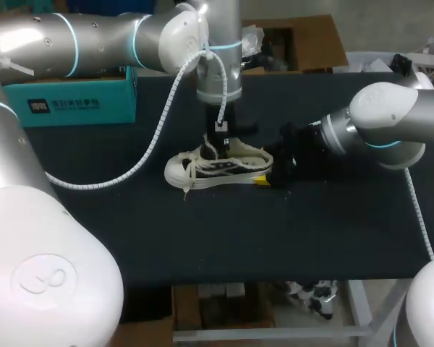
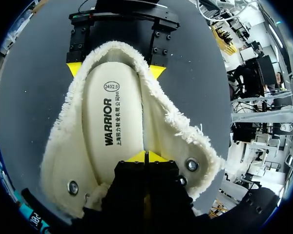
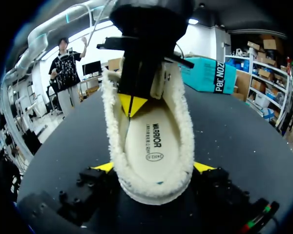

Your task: Open the shoe tongue, take the insole out of the shoe, put the insole back into the shoe, and pack the shoe into the shoebox

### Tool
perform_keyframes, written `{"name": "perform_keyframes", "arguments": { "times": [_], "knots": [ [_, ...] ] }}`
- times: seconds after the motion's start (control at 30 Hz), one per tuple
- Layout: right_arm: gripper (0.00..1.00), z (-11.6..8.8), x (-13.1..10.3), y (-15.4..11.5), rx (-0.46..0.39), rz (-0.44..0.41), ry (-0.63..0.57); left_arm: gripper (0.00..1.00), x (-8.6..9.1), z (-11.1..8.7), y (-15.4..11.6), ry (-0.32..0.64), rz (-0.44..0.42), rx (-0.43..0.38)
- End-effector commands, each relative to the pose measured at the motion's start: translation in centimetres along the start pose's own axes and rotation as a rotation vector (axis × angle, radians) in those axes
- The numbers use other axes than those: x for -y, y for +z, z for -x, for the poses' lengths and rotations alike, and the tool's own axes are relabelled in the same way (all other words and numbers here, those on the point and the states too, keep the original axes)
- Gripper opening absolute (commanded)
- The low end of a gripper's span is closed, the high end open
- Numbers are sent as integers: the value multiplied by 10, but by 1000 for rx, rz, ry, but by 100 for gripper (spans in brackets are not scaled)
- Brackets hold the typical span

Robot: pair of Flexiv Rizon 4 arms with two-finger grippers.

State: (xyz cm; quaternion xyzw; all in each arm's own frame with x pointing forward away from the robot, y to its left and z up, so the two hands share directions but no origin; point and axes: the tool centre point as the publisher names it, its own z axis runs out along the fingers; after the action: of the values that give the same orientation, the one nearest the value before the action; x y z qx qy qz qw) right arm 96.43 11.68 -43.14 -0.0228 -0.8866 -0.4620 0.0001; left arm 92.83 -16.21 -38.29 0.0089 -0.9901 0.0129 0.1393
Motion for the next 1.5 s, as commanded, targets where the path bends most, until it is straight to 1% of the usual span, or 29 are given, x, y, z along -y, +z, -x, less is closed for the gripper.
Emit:
{"name": "perform_keyframes", "arguments": {
  "times": [0.03, 0.27, 0.33, 0.43, 0.47, 0.57, 0.7, 0.83, 0.93, 0.97, 1.03, 1.07, 1.27, 1.37, 1.5],
  "knots": [
    [0, 4, 8, 8, 0, 3, -1, 0, 0, 0, 11, -5, -5, 1],
    [0, 4, 8, 8, 0, 3, -1, 0, 4, -2, 21, -9, -1, 12],
    [0, 4, 8, 8, 0, 3, -1, 11, 4, -6, 21, -4, -1, 25],
    [0, 4, 8, 8, 0, 3, -1, 10, 5, -10, 21, 2, 5, 47],
    [0, 4, 8, 8, 0, 3, -1, 11, 6, -12, 22, -1, 7, 55],
    [0, 4, 8, 8, 0, 3, -1, 20, 7, -14, 27, -10, 13, 77],
    [0, 4, 8, 8, 0, 3, -1, 18, 6, -14, 33, -34, 12, 105],
    [0, 4, 8, 8, 0, 3, -1, 15, 5, -8, 40, -69, 2, 132],
    [0, 4, 8, 8, 0, 3, -1, 16, 3, -2, 46, -82, 4, 149],
    [0, 4, 8, 8, 0, 3, -1, 16, 3, 1, 48, -96, 4, 167],
    [0, 4, 8, 8, 0, 3, -1, 17, 2, 5, 53, -92, 7, 169],
    [0, 4, 8, 8, 0, 3, -1, 18, 1, 9, 55, -98, 12, 185],
    [0, 4, 8, 8, 0, 3, -1, 22, 0, 27, 70, -56, 21, 181],
    [0, 4, 8, 8, 0, 3, -1, 23, 0, 32, 78, -46, 29, 198],
    [0, 4, 8, 8, 0, 3, -1, 24, 3, 35, 88, -61, 39, 262]
  ]
}}
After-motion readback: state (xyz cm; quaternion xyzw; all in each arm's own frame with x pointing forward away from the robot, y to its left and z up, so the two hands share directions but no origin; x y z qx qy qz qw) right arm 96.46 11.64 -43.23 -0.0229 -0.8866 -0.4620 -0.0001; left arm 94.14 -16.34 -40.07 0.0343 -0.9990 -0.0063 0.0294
